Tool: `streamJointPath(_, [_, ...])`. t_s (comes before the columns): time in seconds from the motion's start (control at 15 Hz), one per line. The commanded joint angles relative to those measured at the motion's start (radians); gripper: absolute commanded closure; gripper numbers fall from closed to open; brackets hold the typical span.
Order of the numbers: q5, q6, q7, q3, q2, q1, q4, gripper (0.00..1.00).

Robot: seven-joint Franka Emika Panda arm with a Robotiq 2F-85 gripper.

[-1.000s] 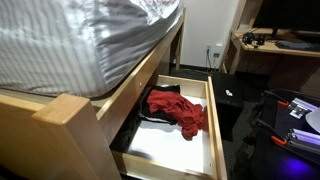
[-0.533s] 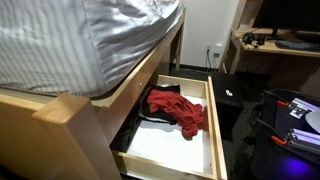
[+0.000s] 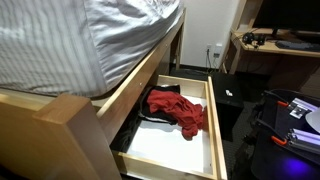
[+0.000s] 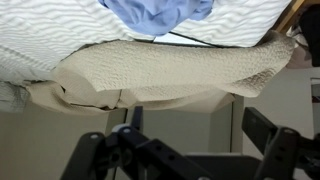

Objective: Remove the blue t-shirt from the topmost drawer on the left then place it back in the drawer

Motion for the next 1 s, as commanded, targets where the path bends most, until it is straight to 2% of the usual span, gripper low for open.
streamJointPath(0.0, [-0.026, -0.047, 0.006, -0.008, 0.010, 0.006, 0.008, 0.00])
streamJointPath(0.13, [-0.108, -0.216, 0.112, -0.043, -0.004, 0.029, 0.062, 0.00])
streamJointPath(0.2, [-0.170, -0.307, 0.157, 0.109, -0.036, -0.100, 0.086, 0.00])
streamJointPath(0.27, [-0.149, -0.377, 0.157, -0.033, -0.058, 0.023, 0.092, 0.00])
streamJointPath(0.4, [-0.161, -0.532, 0.202, -0.031, -0.116, 0.023, 0.133, 0.00])
streamJointPath(0.53, [-0.108, -0.665, 0.225, -0.018, -0.181, 0.021, 0.185, 0.00])
streamJointPath(0.73, [-0.101, -0.752, 0.302, -0.004, -0.318, 0.028, 0.207, 0.00])
streamJointPath(0.93, [-0.155, -0.661, 0.404, 0.041, -0.477, 0.034, 0.131, 0.00])
